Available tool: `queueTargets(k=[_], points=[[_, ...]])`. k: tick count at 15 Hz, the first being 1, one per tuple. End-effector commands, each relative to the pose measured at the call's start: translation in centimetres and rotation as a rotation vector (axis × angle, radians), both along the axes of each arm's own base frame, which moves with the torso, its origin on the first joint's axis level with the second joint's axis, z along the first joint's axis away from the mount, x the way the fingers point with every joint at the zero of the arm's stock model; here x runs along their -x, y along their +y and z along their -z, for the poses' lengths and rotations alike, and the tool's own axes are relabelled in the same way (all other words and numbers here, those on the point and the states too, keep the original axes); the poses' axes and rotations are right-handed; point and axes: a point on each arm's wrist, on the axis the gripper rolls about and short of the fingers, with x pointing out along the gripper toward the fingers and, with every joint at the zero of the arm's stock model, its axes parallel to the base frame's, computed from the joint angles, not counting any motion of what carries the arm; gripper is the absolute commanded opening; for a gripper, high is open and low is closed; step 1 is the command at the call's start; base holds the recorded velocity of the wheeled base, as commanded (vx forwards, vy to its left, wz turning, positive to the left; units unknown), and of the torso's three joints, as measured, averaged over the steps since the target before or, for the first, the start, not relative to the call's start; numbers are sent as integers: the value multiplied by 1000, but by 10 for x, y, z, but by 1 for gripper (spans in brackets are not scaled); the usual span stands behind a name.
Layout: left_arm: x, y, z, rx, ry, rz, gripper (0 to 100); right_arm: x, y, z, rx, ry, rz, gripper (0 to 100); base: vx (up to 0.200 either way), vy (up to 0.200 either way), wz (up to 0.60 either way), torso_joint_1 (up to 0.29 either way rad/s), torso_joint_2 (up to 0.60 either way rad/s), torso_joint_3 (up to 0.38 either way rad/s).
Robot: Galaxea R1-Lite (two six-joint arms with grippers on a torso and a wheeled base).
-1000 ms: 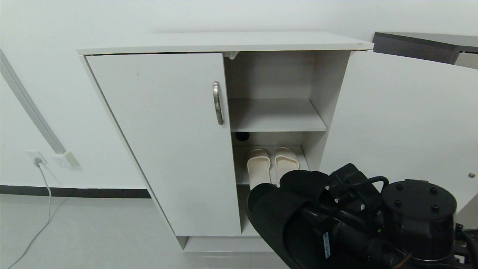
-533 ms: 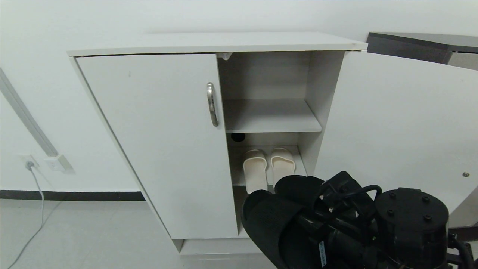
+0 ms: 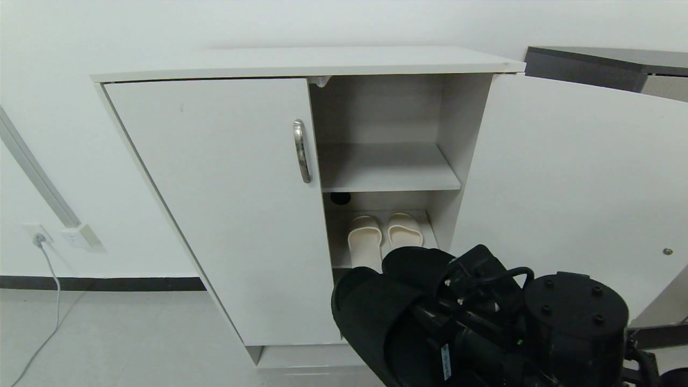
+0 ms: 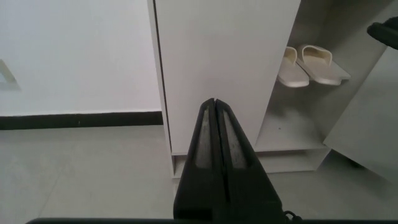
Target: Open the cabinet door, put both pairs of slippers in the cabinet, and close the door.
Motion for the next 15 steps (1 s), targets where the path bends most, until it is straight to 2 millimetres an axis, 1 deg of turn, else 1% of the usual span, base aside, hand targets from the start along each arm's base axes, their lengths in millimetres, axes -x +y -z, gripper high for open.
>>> queueTargets(k=[1,5,7,9,11,15], points=[[0,0,0,1,1,-1,0,-8,16,9,36,13,43,0,0,0,0,0,0,0],[0,0,0,1,1,-1,0,-25,43,16,58,-18,176,0,0,0,0,0,0,0],[0,0,0,1,1,-1,0,-34,56,15,55,-18,251,0,0,0,0,0,0,0],[0,0,0,1,1,-1,0,-37,65,5,58,-7,333,0,0,0,0,0,0,0],[0,0,0,1,1,-1,0,-39,72,-8,46,-27,378,0,0,0,0,0,0,0],[0,0,0,1,1,-1,0,-47,82,-45,18,-47,413,0,0,0,0,0,0,0]])
